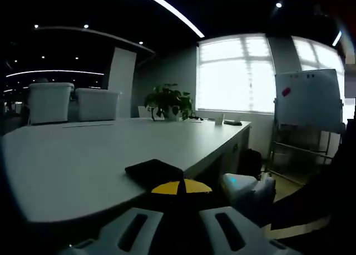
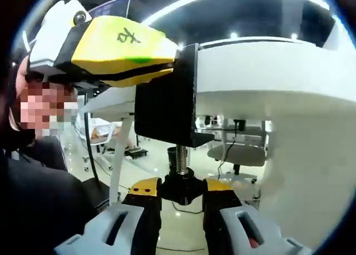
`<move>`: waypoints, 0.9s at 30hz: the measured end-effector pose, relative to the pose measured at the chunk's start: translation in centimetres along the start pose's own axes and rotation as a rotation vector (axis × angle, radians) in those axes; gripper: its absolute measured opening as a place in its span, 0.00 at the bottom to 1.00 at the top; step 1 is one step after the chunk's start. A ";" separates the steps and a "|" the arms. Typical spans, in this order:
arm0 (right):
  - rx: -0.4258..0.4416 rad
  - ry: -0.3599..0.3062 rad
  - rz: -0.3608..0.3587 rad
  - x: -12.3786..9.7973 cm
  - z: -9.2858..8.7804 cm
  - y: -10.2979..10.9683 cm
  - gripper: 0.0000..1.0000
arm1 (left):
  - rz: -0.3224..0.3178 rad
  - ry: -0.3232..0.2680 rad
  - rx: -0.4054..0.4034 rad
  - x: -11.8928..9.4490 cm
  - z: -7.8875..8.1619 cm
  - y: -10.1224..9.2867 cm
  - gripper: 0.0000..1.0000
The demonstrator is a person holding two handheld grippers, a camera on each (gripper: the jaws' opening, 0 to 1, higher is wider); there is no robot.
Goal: Clamp the fixed fixture on the desktop, loosen the retaining clip, secure it to the edge of the desk, and tighten the retaining clip.
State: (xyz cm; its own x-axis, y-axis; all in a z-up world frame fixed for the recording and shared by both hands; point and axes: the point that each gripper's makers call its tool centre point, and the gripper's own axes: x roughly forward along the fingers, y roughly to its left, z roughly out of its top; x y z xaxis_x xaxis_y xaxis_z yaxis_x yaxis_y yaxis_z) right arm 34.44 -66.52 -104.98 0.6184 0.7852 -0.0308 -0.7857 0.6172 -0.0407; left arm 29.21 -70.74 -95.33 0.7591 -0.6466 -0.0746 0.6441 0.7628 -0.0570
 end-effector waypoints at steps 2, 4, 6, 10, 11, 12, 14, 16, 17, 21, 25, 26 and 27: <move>0.014 -0.017 0.045 0.0 0.0 0.1 0.26 | 0.010 0.006 0.015 0.0 0.0 -0.1 0.01; 0.048 -0.020 0.095 0.0 -0.1 0.3 0.26 | 0.014 0.008 0.018 0.0 0.0 0.0 0.01; 0.081 -0.021 0.136 0.1 -0.2 0.4 0.26 | 0.021 0.008 0.013 0.0 0.0 0.0 0.01; 0.122 -0.030 0.256 0.1 -0.2 0.7 0.26 | 0.039 0.013 0.011 0.0 -0.2 -0.1 0.01; 0.124 -0.031 0.264 0.1 -0.2 0.8 0.26 | 0.039 0.013 0.014 0.0 -0.2 -0.1 0.01; 0.146 -0.027 0.296 0.2 -0.4 0.8 0.27 | 0.041 0.014 0.027 0.0 -0.2 -0.1 0.01; 0.174 -0.027 0.340 0.4 -0.6 0.6 0.26 | 0.042 0.016 0.040 0.0 -0.2 -0.1 0.01; 0.177 -0.031 0.361 0.4 -0.6 0.4 0.26 | 0.043 0.016 0.045 0.1 -0.2 -0.1 0.01; 0.181 -0.030 0.368 0.4 -0.6 0.4 0.26 | 0.045 0.017 0.040 0.1 -0.2 0.0 0.01; 0.165 -0.030 0.378 0.4 -0.6 0.4 0.26 | 0.042 0.020 0.052 0.1 -0.2 0.0 0.01; 0.143 -0.024 0.361 0.4 -0.7 0.5 0.27 | 0.036 0.025 0.065 0.1 -0.4 0.1 0.01; 0.140 -0.023 0.352 0.4 -0.7 0.5 0.27 | 0.036 0.025 0.065 0.1 -0.4 0.1 0.01; 0.123 -0.025 0.326 0.4 -0.7 0.3 0.27 | 0.035 0.025 0.060 0.1 -0.5 0.1 0.01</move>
State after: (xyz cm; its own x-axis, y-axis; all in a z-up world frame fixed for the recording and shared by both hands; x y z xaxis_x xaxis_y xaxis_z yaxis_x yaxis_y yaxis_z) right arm 34.42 -66.07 -105.69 0.3350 0.9422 0.0018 -0.9386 0.3336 0.0881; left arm 29.34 -70.74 -95.80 0.7794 -0.6185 -0.1000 0.6220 0.7830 0.0060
